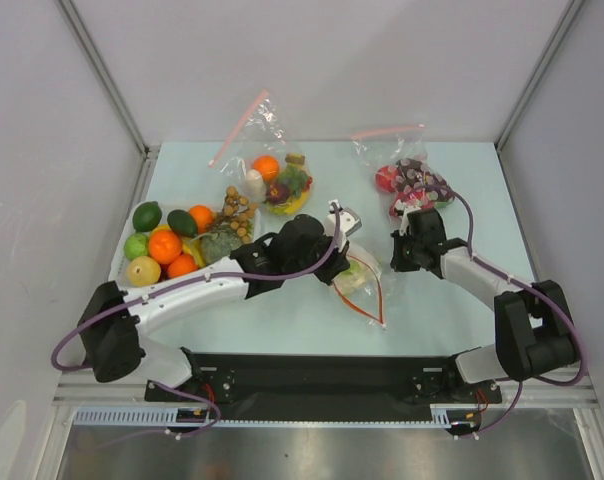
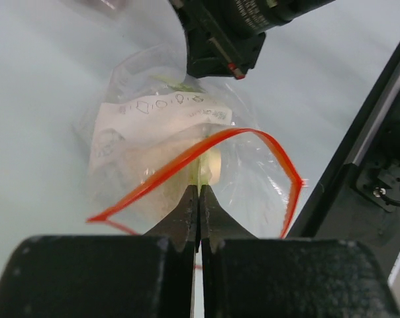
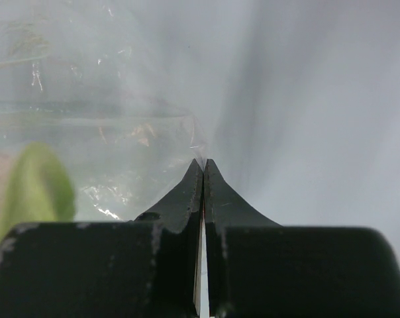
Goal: Open the zip-top bag and remove the fake food
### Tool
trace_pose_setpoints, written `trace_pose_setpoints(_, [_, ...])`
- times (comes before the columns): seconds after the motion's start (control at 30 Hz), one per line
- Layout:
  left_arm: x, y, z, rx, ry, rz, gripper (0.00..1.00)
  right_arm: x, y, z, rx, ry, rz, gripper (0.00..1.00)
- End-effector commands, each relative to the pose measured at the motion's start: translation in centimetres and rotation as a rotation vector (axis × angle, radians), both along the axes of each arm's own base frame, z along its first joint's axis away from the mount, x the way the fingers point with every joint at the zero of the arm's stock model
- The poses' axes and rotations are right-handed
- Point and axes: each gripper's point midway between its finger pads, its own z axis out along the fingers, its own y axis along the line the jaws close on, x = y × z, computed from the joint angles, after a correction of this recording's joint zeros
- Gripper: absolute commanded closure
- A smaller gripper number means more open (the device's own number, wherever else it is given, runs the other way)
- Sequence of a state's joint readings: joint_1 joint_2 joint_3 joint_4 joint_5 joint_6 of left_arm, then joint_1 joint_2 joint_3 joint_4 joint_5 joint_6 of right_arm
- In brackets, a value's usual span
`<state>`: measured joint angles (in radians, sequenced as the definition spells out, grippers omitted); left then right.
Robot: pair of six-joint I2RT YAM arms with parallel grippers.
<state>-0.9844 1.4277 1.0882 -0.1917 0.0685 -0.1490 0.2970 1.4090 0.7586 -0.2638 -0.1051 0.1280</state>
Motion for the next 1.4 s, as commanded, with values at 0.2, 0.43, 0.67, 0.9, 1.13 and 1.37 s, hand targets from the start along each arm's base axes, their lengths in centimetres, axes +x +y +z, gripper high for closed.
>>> trace_pose_setpoints(0.2, [-1.8, -0.1, 10.1, -0.236, -0.112, -0.074, 1.0, 2.3, -0.3, 0.6, -0.021, -0.009, -0.051, 1.0])
trace_pose_setpoints(0.43, [-2.4, -0.2, 13.5, -0.334, -0.134, -0.111, 1.0, 3.4, 0.0, 0.1, -0.022, -0.001, -0.068, 1.0])
trace_pose_setpoints(0.67, [-2.4, 0.0, 17.4, -0.441, -0.179, -0.131, 1.0, 3.9, 0.1, -0.6, -0.034, 0.017, -0.08, 1.0])
trace_pose_setpoints(0.9, [-1.7, -0.3, 20.0, -0.486, -0.216, -0.146, 1.0, 4.0, 0.0, -1.2, -0.042, 0.029, -0.081, 1.0])
trace_pose_setpoints(1.13, [0.2, -1.8, 19.9, -0.493, -0.239, -0.144, 1.0, 3.8, 0.3, -0.1, -0.026, 0.002, -0.077, 1.0])
trace_pose_setpoints(1.37, [1.9, -4.1, 19.5, -0.508, -0.235, -0.16, 1.0, 3.3, 1.2, 2.0, 0.022, -0.032, -0.056, 1.0])
